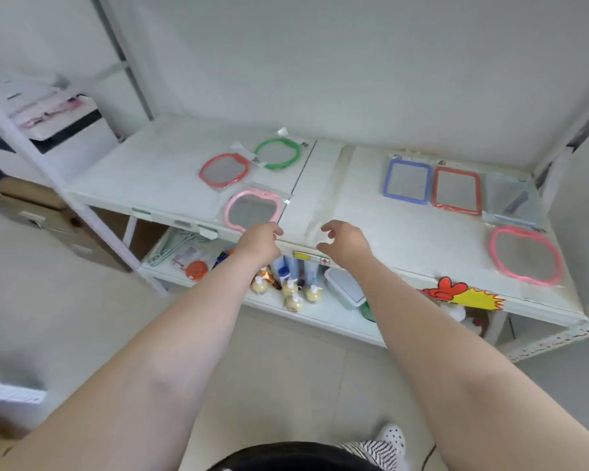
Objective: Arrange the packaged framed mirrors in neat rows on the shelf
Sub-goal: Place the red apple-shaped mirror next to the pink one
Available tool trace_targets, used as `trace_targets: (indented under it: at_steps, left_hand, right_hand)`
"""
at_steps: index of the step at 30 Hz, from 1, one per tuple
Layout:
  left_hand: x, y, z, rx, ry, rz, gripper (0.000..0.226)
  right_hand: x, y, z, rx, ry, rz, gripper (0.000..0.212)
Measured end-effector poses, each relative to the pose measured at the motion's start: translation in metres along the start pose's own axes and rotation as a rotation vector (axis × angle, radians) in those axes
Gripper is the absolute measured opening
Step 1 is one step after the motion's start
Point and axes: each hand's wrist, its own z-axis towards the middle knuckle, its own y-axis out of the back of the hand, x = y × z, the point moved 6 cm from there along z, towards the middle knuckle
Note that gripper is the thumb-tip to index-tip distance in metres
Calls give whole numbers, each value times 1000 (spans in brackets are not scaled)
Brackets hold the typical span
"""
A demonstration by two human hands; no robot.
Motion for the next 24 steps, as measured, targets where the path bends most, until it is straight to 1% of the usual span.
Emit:
trace_targets:
  at_steps: [4,8,15,20,24]
  left_hand:
    - [66,38,-13,-57,32,-13,49]
    - [100,63,-12,-81,44,-87,49]
    - [124,84,31,-86,30,-61,51]
    - [129,108,81,-81,35,-64,50]
    - [134,131,118,-96,51,-80,50]
  right_hand:
    - [53,-47,-7,36,26,-14,45]
    - [85,-72,-7,78,32,-71,44]
    - [120,-86,39,58,64,-180,47]
    - [143,-94,94,93,47,-138,43]
    - [162,-93,138,92,76,-169,45]
